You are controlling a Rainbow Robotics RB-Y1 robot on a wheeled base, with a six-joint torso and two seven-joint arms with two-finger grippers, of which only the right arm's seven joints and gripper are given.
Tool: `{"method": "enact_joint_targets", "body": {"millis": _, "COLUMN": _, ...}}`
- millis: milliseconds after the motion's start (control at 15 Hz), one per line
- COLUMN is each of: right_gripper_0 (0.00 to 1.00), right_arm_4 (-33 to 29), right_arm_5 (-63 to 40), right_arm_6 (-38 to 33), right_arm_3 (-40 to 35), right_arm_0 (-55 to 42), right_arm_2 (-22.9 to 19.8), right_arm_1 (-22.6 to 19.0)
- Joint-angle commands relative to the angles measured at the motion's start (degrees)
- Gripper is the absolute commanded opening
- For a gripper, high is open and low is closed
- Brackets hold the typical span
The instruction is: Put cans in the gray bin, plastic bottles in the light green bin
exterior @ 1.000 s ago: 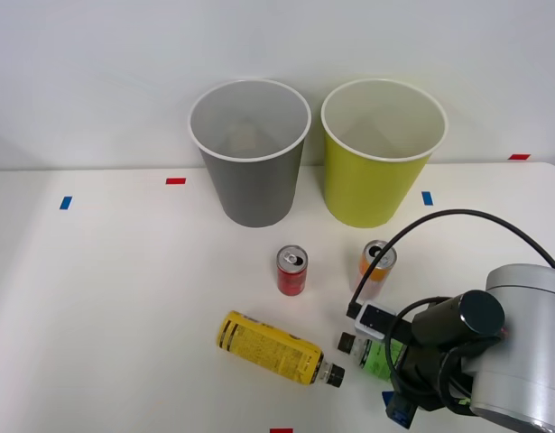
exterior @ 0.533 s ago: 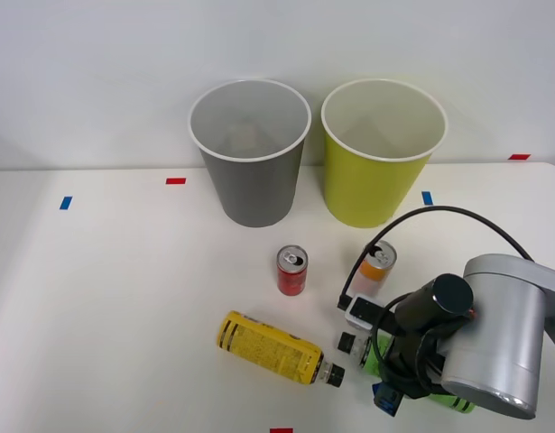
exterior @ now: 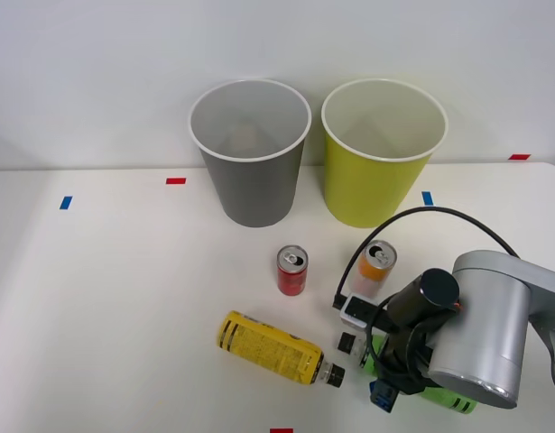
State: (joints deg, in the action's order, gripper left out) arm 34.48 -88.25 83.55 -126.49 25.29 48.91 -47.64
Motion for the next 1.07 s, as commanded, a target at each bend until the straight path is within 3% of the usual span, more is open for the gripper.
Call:
{"method": "enact_joint_targets", "body": {"millis": 67, "right_gripper_0": 1.00, "right_arm_4": -0.03, "right_arm_5": 0.01, "right_arm_6": 0.57, "right_arm_3": 0.89, "right_arm_0": 0.28, "right_arm_2": 0.05, "right_arm_1": 0.35}}
{"method": "enact_joint_targets", "body": {"millis": 667, "right_gripper_0": 1.00, "right_arm_4": -0.30, "right_arm_5": -0.08, "right_arm_6": 1.80, "right_arm_3": 1.68, "right_arm_0": 0.28, "right_arm_2": 0.75, "right_arm_1": 0.00}}
{"method": "enact_joint_targets", "body": {"millis": 933, "right_gripper_0": 1.00, "right_arm_4": -1.53, "right_arm_5": -0.08, "right_arm_6": 2.67, "right_arm_3": 4.84, "right_arm_0": 0.55, "right_arm_2": 0.75, "right_arm_1": 2.37}}
{"method": "enact_joint_targets", "body": {"millis": 1000, "right_gripper_0": 0.97, "right_arm_4": -1.26, "right_arm_5": -0.08, "right_arm_6": 2.76, "right_arm_3": 4.84, "right_arm_0": 0.72, "right_arm_2": 0.75, "right_arm_1": 2.11}}
{"method": "enact_joint_targets", "body": {"millis": 1067, "right_gripper_0": 0.75, "right_arm_4": -1.09, "right_arm_5": -0.08, "right_arm_6": 2.85, "right_arm_3": 4.84, "right_arm_0": 0.72, "right_arm_2": 0.75, "right_arm_1": 1.84}}
